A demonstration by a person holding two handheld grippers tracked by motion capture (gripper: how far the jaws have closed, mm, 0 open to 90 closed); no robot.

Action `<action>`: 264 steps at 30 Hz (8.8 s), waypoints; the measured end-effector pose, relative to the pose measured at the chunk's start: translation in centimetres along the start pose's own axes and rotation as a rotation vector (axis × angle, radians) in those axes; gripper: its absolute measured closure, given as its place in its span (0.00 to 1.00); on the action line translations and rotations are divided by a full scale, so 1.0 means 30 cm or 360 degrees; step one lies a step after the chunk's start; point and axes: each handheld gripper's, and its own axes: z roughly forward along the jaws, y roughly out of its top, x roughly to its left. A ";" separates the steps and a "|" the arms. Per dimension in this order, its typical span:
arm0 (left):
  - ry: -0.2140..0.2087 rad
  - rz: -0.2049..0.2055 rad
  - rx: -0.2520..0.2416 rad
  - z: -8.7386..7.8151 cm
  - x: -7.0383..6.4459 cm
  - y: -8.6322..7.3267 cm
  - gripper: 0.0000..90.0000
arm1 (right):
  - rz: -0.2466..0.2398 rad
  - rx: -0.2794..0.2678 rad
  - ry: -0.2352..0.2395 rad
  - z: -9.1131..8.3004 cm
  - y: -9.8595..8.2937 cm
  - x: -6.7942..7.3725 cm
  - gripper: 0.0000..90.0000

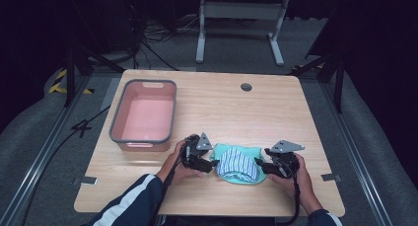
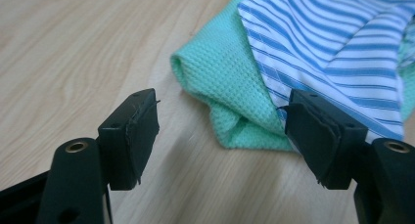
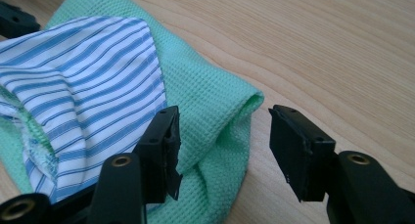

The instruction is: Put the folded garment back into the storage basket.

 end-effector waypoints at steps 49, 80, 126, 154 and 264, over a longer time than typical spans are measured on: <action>-0.0199 0.0088 -0.0007 0.007 -0.044 0.030 0.91 | 0.0036 0.0007 0.0159 0.010 -0.030 0.013 0.90; -0.0009 0.0152 -0.0043 -0.153 0.014 0.109 0.91 | -0.0033 -0.0147 0.0172 -0.035 0.137 0.061 0.91; 0.0423 -0.0190 -0.0279 -0.622 0.260 -0.068 0.91 | -0.0275 -0.0365 0.0408 0.104 0.637 0.305 0.91; 0.0673 -0.0439 -0.0302 -0.752 0.422 -0.235 0.91 | -0.0372 -0.0298 0.0484 0.351 0.856 0.516 0.91; 0.0369 0.0152 -0.0038 -0.351 -0.038 -0.071 0.24 | -0.0493 0.0012 0.0048 0.100 0.479 0.189 0.40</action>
